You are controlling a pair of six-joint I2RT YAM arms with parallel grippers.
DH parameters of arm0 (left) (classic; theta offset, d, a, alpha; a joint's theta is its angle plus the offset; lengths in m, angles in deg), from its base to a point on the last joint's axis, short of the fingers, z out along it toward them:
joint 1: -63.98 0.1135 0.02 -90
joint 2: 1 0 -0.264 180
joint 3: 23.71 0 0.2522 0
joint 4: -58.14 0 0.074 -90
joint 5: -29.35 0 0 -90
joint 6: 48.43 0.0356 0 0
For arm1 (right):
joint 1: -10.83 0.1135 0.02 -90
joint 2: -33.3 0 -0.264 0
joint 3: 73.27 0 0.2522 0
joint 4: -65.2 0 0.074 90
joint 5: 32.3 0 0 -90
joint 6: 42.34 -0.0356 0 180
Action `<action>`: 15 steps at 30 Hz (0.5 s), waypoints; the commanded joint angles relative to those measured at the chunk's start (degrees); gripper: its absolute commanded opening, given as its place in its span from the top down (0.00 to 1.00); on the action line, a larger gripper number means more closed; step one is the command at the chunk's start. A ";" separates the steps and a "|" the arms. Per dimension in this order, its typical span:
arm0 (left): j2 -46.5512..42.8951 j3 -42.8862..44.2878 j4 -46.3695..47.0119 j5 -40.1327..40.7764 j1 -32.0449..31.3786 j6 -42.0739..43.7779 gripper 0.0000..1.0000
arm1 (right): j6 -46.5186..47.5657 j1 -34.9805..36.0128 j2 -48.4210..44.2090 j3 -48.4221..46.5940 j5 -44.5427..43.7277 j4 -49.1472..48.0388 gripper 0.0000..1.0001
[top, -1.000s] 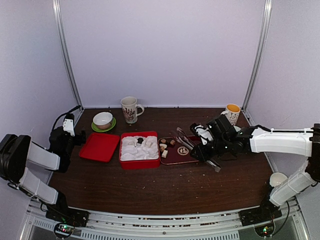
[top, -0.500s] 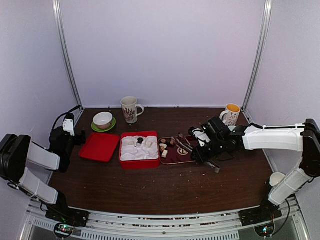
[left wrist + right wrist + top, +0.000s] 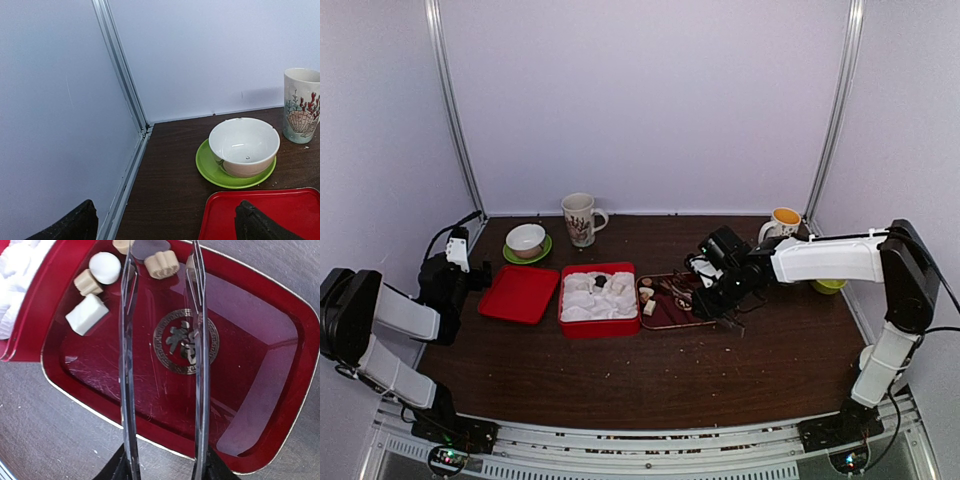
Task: Pack the chocolate
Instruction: Pick up the fake chocolate from the plate.
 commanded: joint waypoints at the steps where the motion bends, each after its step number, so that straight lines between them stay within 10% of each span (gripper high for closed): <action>1: -0.06 -0.13 1.96 -0.51 0.44 0.30 0.02 | -1.36 -0.97 1.09 -1.75 -0.29 1.63 0.57; 15: -0.06 -0.16 2.02 -0.54 0.35 0.32 0.02 | -1.50 -2.13 6.72 -6.54 3.14 1.99 0.56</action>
